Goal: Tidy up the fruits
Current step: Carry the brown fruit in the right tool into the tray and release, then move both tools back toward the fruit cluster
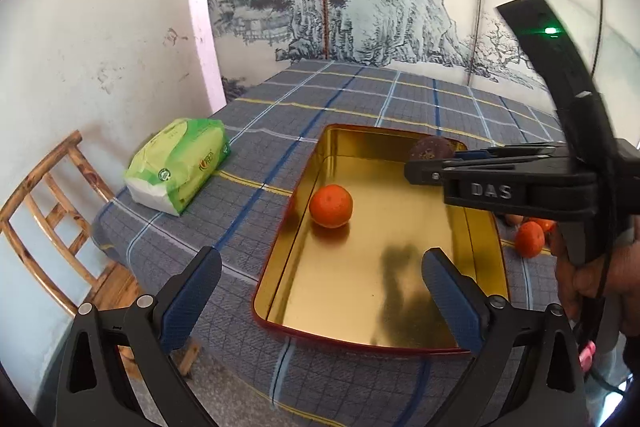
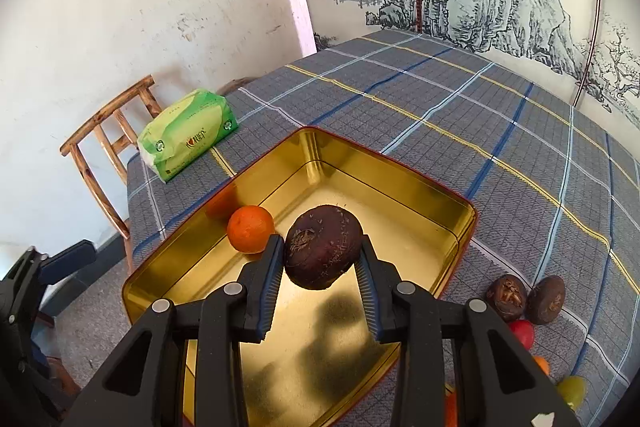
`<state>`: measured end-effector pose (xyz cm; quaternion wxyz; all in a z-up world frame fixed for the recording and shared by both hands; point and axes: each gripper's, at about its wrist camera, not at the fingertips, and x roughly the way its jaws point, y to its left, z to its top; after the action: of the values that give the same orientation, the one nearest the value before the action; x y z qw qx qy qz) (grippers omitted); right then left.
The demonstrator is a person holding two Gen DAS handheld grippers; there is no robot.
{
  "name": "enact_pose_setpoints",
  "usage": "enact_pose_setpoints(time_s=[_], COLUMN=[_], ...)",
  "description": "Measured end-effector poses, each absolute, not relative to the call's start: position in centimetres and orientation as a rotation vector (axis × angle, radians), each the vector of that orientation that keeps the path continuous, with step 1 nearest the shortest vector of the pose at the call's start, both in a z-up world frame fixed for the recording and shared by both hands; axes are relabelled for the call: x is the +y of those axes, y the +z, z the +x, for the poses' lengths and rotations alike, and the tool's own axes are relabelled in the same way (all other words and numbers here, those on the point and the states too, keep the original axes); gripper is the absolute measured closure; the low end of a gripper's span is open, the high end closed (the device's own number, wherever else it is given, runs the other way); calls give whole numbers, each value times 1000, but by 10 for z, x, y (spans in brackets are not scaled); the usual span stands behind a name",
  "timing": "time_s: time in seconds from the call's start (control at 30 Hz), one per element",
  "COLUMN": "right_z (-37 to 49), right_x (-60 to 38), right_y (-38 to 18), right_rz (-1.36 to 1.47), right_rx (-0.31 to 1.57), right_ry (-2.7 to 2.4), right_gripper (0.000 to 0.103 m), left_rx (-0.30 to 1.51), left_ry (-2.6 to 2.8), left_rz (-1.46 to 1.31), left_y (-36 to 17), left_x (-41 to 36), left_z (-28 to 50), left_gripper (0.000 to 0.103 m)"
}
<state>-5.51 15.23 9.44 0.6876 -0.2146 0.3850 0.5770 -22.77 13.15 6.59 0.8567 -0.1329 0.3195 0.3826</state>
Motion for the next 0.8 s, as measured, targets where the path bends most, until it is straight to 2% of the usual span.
enact_pose_setpoints(time_s=[0.37, 0.8], right_z=[-51, -49], right_x=[171, 188], right_y=[81, 79], right_rz=[-511, -514], right_rx=[886, 881], right_ry=[1263, 1265], right_gripper=[70, 69], left_rx=[670, 731], left_ry=[814, 879], left_rz=[-387, -293], left_y=[54, 45], left_x=[154, 153], left_z=[-237, -230], left_gripper=[3, 3])
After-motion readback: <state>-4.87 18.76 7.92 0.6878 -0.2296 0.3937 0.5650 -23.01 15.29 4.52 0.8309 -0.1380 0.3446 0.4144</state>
